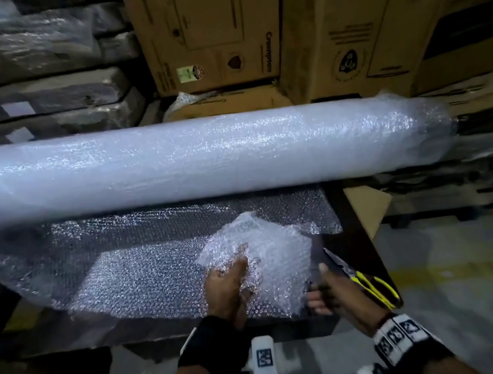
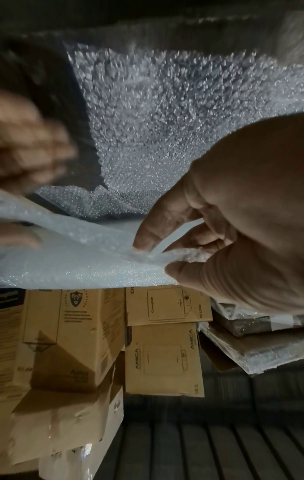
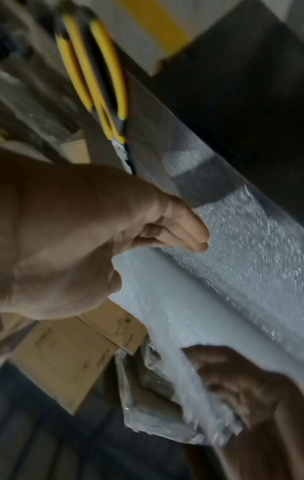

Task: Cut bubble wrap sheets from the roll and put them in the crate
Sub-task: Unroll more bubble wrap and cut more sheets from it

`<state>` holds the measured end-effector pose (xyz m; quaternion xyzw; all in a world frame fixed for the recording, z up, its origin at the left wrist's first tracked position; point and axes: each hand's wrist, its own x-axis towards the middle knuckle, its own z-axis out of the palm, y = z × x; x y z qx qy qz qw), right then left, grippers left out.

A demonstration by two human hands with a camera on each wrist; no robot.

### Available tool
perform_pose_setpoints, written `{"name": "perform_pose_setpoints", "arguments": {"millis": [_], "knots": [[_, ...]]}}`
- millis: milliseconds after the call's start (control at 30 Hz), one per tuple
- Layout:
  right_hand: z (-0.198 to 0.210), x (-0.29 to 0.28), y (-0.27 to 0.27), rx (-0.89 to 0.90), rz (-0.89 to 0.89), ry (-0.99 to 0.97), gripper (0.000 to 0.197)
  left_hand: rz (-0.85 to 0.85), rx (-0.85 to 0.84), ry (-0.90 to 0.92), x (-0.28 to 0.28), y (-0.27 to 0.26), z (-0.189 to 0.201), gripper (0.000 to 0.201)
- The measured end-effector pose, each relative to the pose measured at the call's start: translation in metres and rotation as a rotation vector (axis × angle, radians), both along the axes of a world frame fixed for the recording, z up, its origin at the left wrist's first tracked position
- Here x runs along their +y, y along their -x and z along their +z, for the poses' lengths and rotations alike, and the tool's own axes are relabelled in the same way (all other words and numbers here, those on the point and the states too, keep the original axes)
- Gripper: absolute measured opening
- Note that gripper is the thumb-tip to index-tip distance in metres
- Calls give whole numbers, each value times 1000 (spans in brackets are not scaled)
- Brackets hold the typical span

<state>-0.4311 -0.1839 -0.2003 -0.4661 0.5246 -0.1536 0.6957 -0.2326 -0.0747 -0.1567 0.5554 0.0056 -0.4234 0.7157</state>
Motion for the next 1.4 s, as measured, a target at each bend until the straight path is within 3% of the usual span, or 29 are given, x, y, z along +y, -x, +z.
{"name": "perform_pose_setpoints", "arguments": {"millis": [33,67,133,233,300,367,433,533,700,833,967,1233,1400], "knots": [[11,6,-12,-129,-35,-150,48,-6,4,2,1,2,-1,68],[14,11,-22,-217,-60,-178,42,-14,13,-14,3,1,-7,67],[14,13,-33,-317,-119,-104,23,-49,47,-24,10,1,-15,64],[2,8,-36,-251,-181,19,14,-136,157,88,28,-14,-31,78],[-8,3,-32,-214,-114,37,8,-200,265,171,40,-35,-43,86],[-23,-1,-25,-156,-6,29,11,-232,284,45,41,-63,-55,89],[-38,-4,-23,-100,99,46,16,-313,201,-141,32,-79,-54,81],[-51,-13,-32,-6,153,48,16,-549,5,-365,11,-88,-46,46],[-58,-33,-57,91,154,177,17,-665,-410,-477,-26,-110,-69,20],[-66,-40,-69,225,35,310,41,-620,-590,-540,-46,-114,-77,23],[-74,-35,-77,289,32,307,35,-603,-690,-541,-56,-126,-89,35],[-84,-26,-80,284,-71,369,26,-725,-812,-554,-65,-142,-98,7],[-84,-30,-77,299,-113,442,13,-744,-886,-572,-63,-147,-103,14]]}}
